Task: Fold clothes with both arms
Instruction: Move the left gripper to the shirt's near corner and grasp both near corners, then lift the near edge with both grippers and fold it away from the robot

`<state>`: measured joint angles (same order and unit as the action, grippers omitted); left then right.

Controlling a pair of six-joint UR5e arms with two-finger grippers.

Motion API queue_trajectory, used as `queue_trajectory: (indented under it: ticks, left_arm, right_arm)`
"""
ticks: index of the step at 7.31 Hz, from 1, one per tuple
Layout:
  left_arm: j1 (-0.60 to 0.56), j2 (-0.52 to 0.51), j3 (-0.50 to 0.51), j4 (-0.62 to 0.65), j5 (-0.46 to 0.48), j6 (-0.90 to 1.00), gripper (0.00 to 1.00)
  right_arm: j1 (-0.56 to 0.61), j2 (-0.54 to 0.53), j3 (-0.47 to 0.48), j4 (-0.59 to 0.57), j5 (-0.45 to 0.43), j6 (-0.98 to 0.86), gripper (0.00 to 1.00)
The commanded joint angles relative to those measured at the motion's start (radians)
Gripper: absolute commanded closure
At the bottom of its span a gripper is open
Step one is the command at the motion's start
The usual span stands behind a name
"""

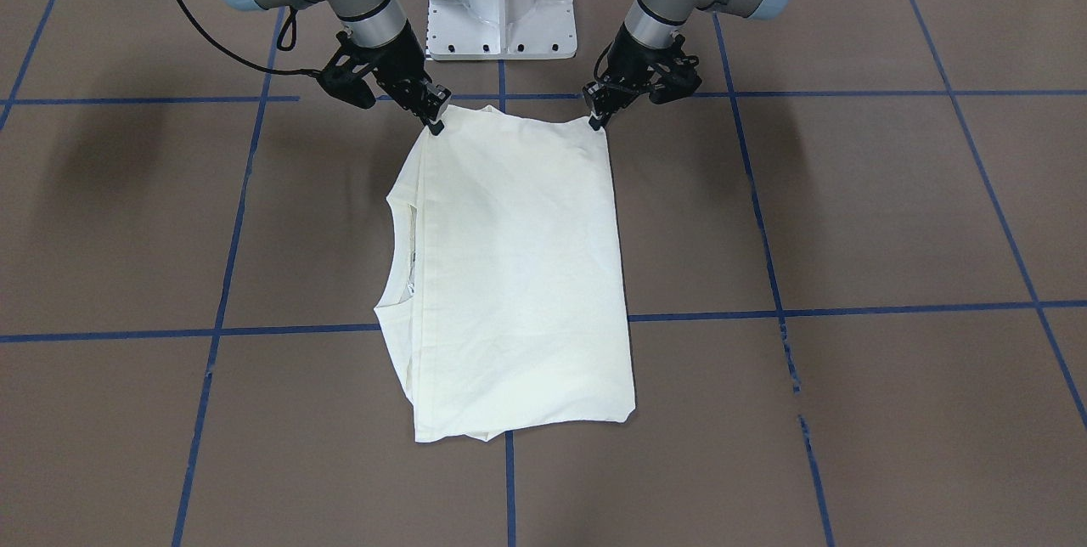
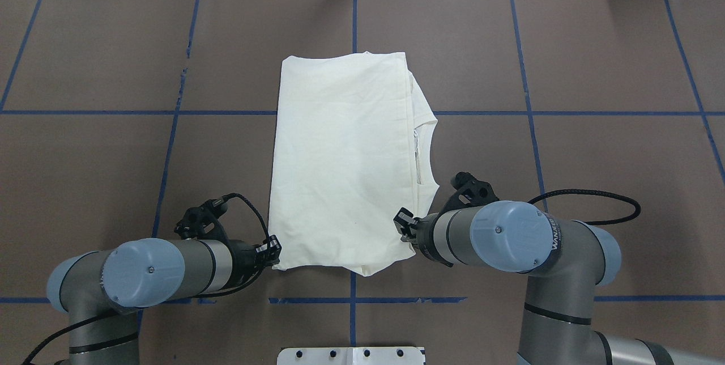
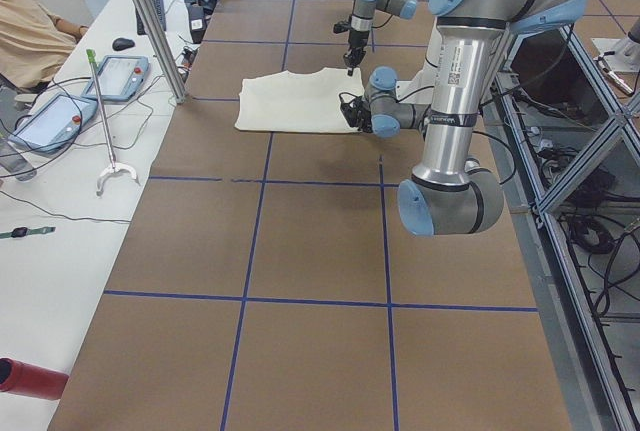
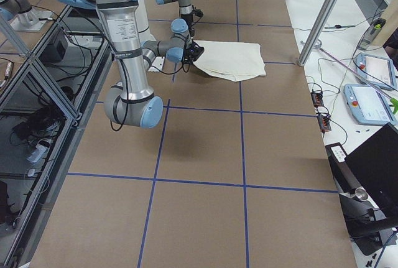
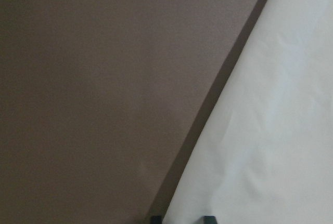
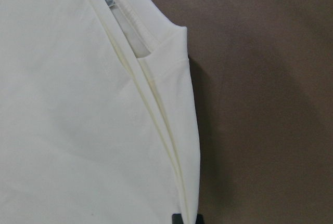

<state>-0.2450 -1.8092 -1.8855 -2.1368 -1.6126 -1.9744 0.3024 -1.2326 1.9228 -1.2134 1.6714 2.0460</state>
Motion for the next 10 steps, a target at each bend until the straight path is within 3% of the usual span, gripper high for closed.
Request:
queue_trajectory:
  ticks: [1,2,3,5,6,7,8,10]
  left_arm:
    - [0.0,-0.018,-0.027,0.002,-0.026,-0.001,1.0]
    - [0.001,-0.022,-0.065,-0.003,-0.026,-0.003,1.0]
    - [0.007,-0.08,-0.054,-0.011,-0.026,-0.001,1.0]
    - [0.01,-0.102,-0.032,-0.011,-0.015,0.012,1.0]
    - [-0.003,-0.104,-0.03,-0.009,0.073,0.014,1.0]
    - [-0.022,-0.084,-0.146,-0.006,0.089,0.012,1.0]
    - [-0.008,-0.076,-0.199,0.005,0.092,0.002,1.0]
    - [-0.007,-0.157,-0.195,0.08,0.094,0.008,1.0]
  right_arm:
    - [0.004,-0.001,0.007,0.0,0.001,-0.001,1.0]
    - [0.006,-0.02,0.028,0.0,0.001,-0.001,1.0]
    - [0.003,-0.051,0.044,0.009,-0.001,-0.001,1.0]
    - [0.006,-0.065,0.088,-0.014,0.005,-0.003,1.0]
    - [-0.002,-0.061,0.075,-0.055,0.025,-0.006,1.0]
    - [0.001,-0.05,0.079,-0.054,0.028,-0.029,1.0]
    - [0.032,-0.036,0.093,-0.06,0.03,-0.041,1.0]
    - [0.082,-0.057,0.135,-0.063,0.037,-0.043,1.0]
